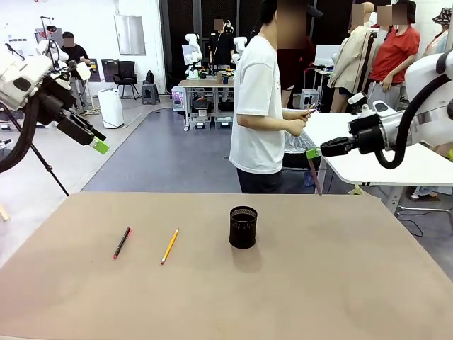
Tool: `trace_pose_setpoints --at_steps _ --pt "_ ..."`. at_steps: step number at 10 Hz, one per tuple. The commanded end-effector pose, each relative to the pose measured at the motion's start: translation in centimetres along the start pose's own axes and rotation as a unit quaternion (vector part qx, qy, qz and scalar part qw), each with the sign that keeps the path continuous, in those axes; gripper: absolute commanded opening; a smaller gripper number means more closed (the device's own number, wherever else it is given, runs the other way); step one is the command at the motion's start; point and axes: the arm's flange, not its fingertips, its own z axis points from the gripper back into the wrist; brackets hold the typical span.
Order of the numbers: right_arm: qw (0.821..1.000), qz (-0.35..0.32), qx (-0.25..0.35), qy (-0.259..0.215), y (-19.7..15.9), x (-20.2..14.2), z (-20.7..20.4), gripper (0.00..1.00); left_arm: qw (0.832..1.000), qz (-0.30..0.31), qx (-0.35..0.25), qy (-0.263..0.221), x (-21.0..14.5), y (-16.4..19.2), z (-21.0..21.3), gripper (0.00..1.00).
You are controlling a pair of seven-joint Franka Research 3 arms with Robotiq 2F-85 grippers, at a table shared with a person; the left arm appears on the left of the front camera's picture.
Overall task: Place the pens into the pen holder.
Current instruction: Pick up a writing instrument from the table and place it into the Pen holder.
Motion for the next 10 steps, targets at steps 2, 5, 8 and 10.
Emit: trace_pose_setpoints --at_steps 2,5,8,10 --pt "1.000 0.000 -0.004 0.002 0.0 0.1 -0.2 0.00 1.000 -0.002 0.000 -0.002 0.0 0.0 0.1 1.00" --pt "1.000 0.000 -0.004 0.002 0.0 0.1 -0.2 0.00 1.000 -0.002 0.000 -0.002 0.0 0.0 0.1 1.00" --pt "0.998 0.050 0.007 -0.036 -0.8 0.4 0.2 0.00 1.000 -0.002 0.000 -0.002 0.0 0.0 0.1 1.00" --pt "0.988 0.110 0.007 -0.107 -2.2 0.9 -1.3 0.00 1.000 -0.002 0.000 -0.002 0.0 0.0 0.1 1.00"
